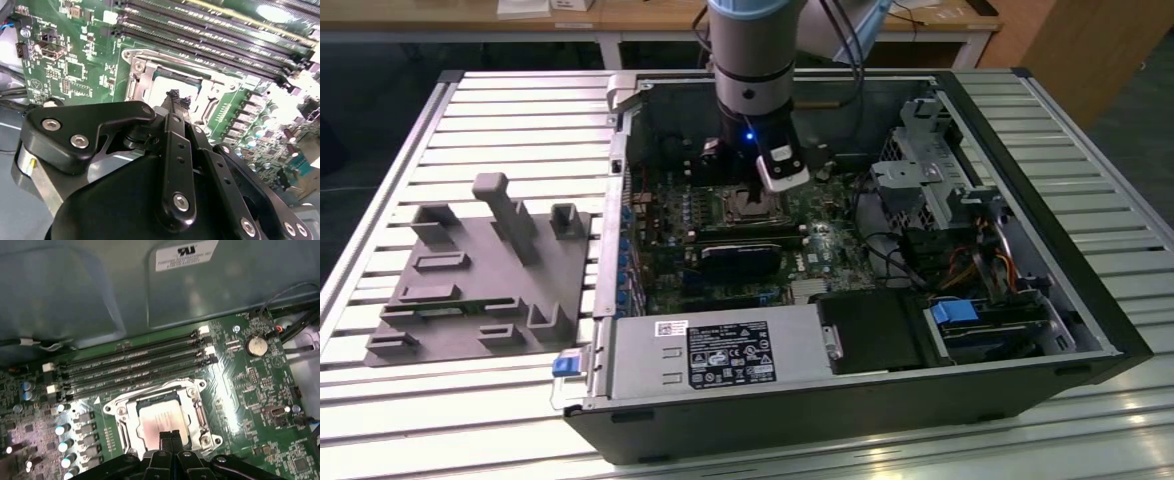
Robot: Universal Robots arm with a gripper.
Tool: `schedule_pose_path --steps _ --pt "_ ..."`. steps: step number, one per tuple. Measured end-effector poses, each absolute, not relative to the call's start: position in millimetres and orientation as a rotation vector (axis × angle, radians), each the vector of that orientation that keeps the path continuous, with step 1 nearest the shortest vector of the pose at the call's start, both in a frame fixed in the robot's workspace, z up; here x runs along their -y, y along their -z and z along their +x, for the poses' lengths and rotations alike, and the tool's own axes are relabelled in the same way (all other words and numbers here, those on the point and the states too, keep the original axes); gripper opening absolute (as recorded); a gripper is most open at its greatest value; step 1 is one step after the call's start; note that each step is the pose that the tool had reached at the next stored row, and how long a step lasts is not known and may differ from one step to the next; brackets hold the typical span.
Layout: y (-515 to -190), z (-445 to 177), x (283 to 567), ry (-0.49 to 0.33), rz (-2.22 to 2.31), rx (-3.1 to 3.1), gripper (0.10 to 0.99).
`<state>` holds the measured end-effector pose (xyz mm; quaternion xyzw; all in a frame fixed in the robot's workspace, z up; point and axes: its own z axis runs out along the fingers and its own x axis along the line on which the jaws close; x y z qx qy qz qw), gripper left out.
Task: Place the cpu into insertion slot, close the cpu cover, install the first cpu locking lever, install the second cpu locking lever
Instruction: 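Install the second cpu locking lever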
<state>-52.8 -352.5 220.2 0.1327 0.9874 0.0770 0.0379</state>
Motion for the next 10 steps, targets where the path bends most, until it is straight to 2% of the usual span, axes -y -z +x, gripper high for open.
schedule_pose_path --steps 10 --pt "-219.5 -51.5 345.4 -0.193 0.397 -3.032 0.102"
